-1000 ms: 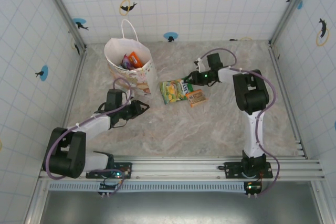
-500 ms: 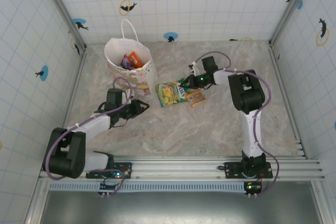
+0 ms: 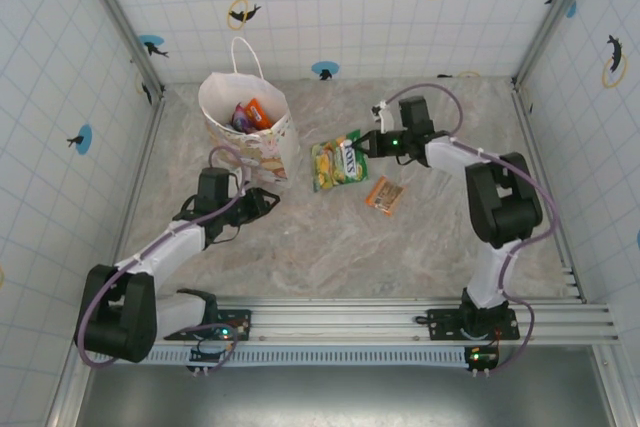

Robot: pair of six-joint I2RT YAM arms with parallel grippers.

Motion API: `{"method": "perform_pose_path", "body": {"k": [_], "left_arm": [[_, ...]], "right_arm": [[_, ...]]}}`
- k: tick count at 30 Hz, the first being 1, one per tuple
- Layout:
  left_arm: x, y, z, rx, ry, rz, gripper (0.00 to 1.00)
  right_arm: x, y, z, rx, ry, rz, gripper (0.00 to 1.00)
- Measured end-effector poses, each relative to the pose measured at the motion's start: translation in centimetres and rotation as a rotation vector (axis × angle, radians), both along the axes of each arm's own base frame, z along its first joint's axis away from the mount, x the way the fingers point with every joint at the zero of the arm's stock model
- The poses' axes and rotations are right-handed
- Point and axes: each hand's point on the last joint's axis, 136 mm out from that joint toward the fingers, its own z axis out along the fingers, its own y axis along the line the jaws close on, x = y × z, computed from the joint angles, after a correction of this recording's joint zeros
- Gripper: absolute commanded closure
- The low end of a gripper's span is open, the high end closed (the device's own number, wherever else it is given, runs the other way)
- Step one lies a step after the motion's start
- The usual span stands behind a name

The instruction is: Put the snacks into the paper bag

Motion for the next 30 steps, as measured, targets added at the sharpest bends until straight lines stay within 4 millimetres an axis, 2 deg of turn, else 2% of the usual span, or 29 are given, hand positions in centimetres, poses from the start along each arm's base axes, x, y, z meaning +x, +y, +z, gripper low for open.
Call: {"method": "perform_pose_path", "body": {"k": [3, 6, 16, 23, 30], "left_arm": [[0.0, 0.1, 0.5, 0.003, -0.013, 0.006, 0.56], [0.0, 0.3, 0.6, 0.006, -0.017, 0.011, 0.55], [1.0, 2.8, 1.7, 0.019, -0.047, 0.083, 0.50], [2.1, 4.6, 3.0, 0.030, -0.085, 0.133, 0.50], [2.5, 4.9, 3.9, 0.040, -0.105, 0.129, 0.50]], "right_arm": [[0.2, -0.3, 3.4, -0.003, -0.094, -0.033, 1.00], [0.1, -0.4, 6.0, -0.016, -0.173, -0.057, 1.00], [-1.7, 0.4, 11.0, -0.156, -0.342, -0.093, 1.00], [-2.7, 3.3, 17.2, -0.196, -0.520, -0.061, 1.00], [-5.1, 6.9, 24.4, -0.192, -0.712, -0.005, 1.00]]}}
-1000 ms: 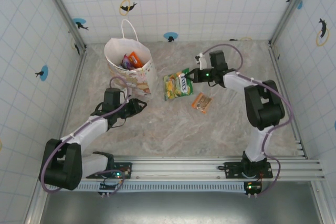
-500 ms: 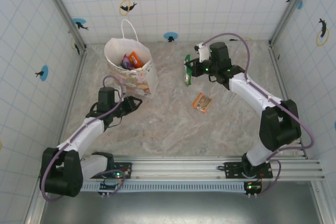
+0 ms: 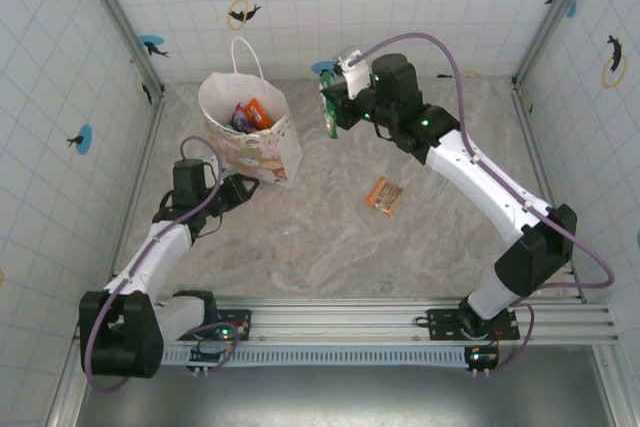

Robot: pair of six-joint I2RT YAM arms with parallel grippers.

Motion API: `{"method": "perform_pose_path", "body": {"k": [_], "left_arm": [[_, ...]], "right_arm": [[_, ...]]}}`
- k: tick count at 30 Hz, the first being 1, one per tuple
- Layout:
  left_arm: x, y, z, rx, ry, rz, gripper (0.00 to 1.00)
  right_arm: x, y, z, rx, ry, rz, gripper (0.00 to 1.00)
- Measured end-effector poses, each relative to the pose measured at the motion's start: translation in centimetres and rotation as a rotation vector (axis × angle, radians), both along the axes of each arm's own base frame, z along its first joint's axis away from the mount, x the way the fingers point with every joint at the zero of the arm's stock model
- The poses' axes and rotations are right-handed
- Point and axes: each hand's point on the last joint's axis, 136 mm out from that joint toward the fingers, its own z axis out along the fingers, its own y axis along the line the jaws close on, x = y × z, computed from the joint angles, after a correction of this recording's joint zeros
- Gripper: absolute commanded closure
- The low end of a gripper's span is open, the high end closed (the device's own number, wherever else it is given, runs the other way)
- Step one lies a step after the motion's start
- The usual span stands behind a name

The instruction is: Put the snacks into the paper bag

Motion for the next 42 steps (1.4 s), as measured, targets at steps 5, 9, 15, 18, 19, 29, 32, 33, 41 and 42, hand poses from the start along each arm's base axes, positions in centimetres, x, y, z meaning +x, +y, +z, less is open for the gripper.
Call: {"method": "perform_pose_path", "body": {"k": [5, 9, 15, 18, 19, 29, 32, 33, 41, 42], "left_arm": [[0.1, 0.1, 0.3, 0.007, 0.000, 0.001, 0.50], [0.2, 0.3, 0.5, 0.025, -0.003, 0.003, 0.50], [0.4, 0.5, 0.7, 0.040, -0.004, 0.011, 0.50], [0.6, 0.6, 1.2, 0.045, -0.013, 0.016, 0.50], [0.7, 0.6, 1.3, 0.046, -0.017, 0.017, 0.50], [0.9, 0.7, 1.5, 0.053, -0.024, 0.024, 0.50], [0.9, 0.7, 1.5, 0.053, -0.025, 0.024, 0.50], [0.9, 0.7, 1.5, 0.053, -0.025, 0.024, 0.50], [0.9, 0.7, 1.5, 0.053, -0.024, 0.023, 0.50], [0.9, 0.7, 1.5, 0.053, -0.025, 0.023, 0.50]], "right_arm": [[-1.8, 3.0, 5.1, 0.015, -0.131, 0.067, 1.00], [-3.0, 5.5, 6.6, 0.017, -0.191, 0.130, 1.00], [-2.2, 8.8, 6.3, 0.022, -0.222, 0.194, 1.00], [-1.3, 10.5, 5.4, 0.021, -0.220, 0.220, 1.00], [-1.0, 11.0, 4.9, 0.020, -0.218, 0.228, 1.00], [1.3, 15.0, -0.4, 0.021, -0.156, 0.299, 1.00], [1.9, 15.6, -1.6, 0.032, -0.135, 0.308, 0.94], [2.1, 15.8, -2.0, 0.036, -0.126, 0.309, 0.84], [3.5, 15.5, -0.7, 0.078, -0.149, 0.268, 0.54], [3.6, 15.4, -0.5, 0.082, -0.155, 0.262, 0.54]]}}
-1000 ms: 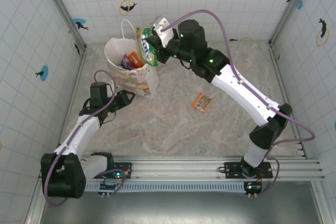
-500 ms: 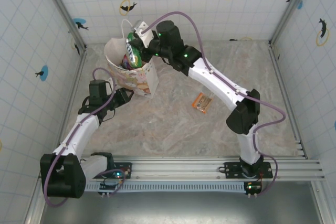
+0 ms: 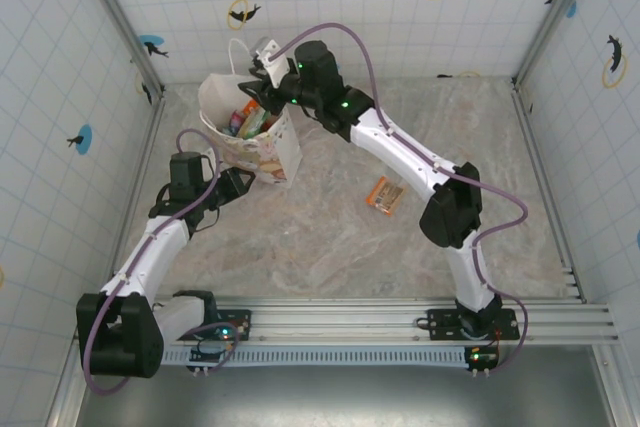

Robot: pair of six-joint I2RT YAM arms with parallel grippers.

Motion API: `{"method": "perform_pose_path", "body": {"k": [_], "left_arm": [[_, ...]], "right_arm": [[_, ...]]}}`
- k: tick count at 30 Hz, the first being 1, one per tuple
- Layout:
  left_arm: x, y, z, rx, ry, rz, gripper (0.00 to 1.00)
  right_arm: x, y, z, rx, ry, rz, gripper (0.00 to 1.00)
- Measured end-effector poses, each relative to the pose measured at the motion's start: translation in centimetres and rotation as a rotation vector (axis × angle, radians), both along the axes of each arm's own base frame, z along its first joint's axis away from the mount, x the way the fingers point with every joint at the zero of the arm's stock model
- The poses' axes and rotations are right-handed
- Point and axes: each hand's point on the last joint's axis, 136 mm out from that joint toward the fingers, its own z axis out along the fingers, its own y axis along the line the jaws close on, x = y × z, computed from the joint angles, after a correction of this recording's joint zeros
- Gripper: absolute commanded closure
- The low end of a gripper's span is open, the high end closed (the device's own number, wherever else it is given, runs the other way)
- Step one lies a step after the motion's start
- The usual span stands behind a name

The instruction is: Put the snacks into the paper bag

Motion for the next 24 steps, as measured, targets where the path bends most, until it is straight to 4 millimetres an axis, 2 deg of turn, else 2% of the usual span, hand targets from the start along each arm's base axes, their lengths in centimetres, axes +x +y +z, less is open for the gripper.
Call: {"method": "perform_pose_path", "body": {"k": [8, 13, 17, 24], "left_arm": [[0.0, 0.0, -0.1, -0.001, 0.003, -0.001, 0.50], [0.0, -0.1, 0.0, -0.003, 0.003, -0.003, 0.51], [0.0, -0.2, -0.2, -0.008, 0.010, -0.010, 0.51], [-0.1, -0.2, -0.4, -0.010, 0.018, -0.012, 0.51]], "right_arm": [[0.8, -0.6, -0.6, -0.018, 0.030, -0.045, 0.52], [1.2, -1.5, -2.6, -0.051, 0.155, -0.125, 0.48], [0.9, -2.3, -3.7, -0.059, 0.272, -0.217, 0.41], [-1.4, -3.1, -1.8, 0.004, 0.384, -0.303, 0.39]]}}
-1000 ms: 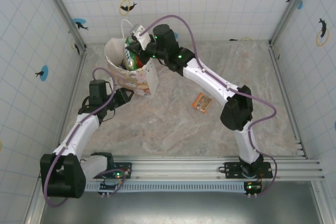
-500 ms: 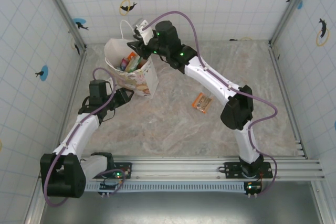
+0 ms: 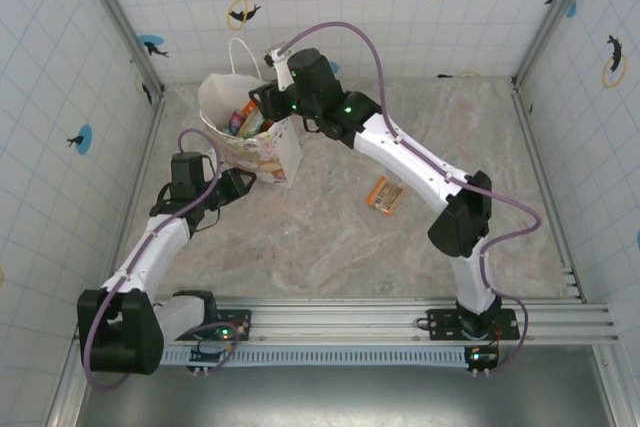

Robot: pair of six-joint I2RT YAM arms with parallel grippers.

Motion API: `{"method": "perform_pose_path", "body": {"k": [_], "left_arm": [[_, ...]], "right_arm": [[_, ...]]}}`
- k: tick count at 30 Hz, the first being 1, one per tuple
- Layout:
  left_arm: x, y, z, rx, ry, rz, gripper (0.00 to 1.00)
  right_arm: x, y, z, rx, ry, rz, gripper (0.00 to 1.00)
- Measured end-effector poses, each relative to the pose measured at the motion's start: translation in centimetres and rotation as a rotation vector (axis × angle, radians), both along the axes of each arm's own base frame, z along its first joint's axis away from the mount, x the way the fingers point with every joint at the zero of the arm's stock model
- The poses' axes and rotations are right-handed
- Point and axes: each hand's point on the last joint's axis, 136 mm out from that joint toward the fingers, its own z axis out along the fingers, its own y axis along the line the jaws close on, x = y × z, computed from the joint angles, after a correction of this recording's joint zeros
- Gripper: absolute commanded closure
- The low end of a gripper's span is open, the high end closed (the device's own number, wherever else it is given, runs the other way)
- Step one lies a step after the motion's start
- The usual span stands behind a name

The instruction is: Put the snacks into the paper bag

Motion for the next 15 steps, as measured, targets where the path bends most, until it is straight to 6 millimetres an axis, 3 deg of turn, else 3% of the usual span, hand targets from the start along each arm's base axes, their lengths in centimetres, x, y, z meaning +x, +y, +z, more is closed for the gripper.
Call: {"method": "perform_pose_path", "body": {"k": [4, 9, 15], "left_arm": [[0.0, 0.0, 0.0, 0.001, 0.000, 0.000, 0.51], [0.1, 0.0, 0.6, 0.018, -0.011, -0.015, 0.51], [0.6, 0.4, 4.2, 0.065, -0.095, -0.023, 0.51]], "right_arm": [[-0.6, -0.4, 0.5, 0.036, 0.055, -0.028, 0.39], [-0.4, -1.2, -1.4, 0.010, 0.118, -0.068, 0.39], [-0.6, -1.9, -3.8, -0.010, 0.211, -0.097, 0.43]]}}
